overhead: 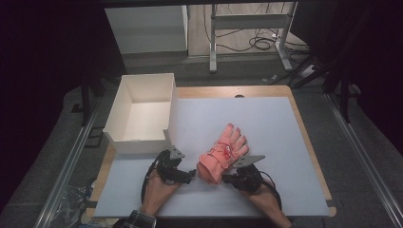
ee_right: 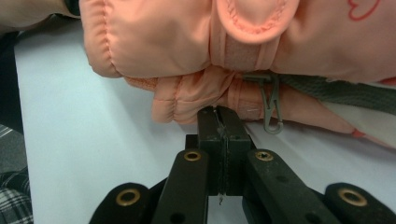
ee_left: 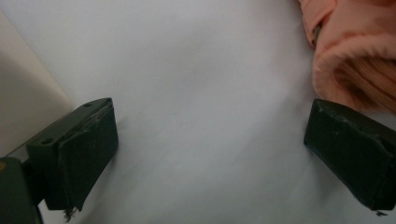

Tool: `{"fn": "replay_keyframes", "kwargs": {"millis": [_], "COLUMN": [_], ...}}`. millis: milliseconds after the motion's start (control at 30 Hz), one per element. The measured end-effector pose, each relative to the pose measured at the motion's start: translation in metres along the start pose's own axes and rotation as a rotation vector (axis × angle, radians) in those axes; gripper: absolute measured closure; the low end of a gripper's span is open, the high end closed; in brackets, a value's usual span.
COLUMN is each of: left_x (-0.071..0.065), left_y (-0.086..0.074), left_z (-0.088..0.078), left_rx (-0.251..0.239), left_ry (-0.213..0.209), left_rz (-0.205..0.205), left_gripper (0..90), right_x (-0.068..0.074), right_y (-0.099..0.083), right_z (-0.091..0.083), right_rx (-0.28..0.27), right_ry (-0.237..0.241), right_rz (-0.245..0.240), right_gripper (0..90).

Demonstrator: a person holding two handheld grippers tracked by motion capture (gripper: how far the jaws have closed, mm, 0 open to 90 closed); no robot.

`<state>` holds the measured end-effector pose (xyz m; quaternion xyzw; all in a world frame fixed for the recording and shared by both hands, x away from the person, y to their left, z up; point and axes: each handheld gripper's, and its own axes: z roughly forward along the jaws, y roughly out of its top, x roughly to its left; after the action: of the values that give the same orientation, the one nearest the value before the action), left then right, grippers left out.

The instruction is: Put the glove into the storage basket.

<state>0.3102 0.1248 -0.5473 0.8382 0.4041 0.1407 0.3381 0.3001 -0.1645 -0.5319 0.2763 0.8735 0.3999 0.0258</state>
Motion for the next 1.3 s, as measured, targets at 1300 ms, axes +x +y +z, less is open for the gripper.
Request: {"fn": "replay_keyframes", "kwargs": {"millis": [1300], "left_x": [0.003], "left_y": [0.004], "left_z": [-0.029], "left_rx": [0.007], "left_ry": [-0.129], "left_rz": [0.072], "left_gripper": [1.1], "right_x": [-0.051], "right_y": [-0.023], "right_z": [-0.050], "right_rx": [-0.039], "right_ry": [-0.272], "right_rz": [0.067], "right_gripper": [60.9]}}
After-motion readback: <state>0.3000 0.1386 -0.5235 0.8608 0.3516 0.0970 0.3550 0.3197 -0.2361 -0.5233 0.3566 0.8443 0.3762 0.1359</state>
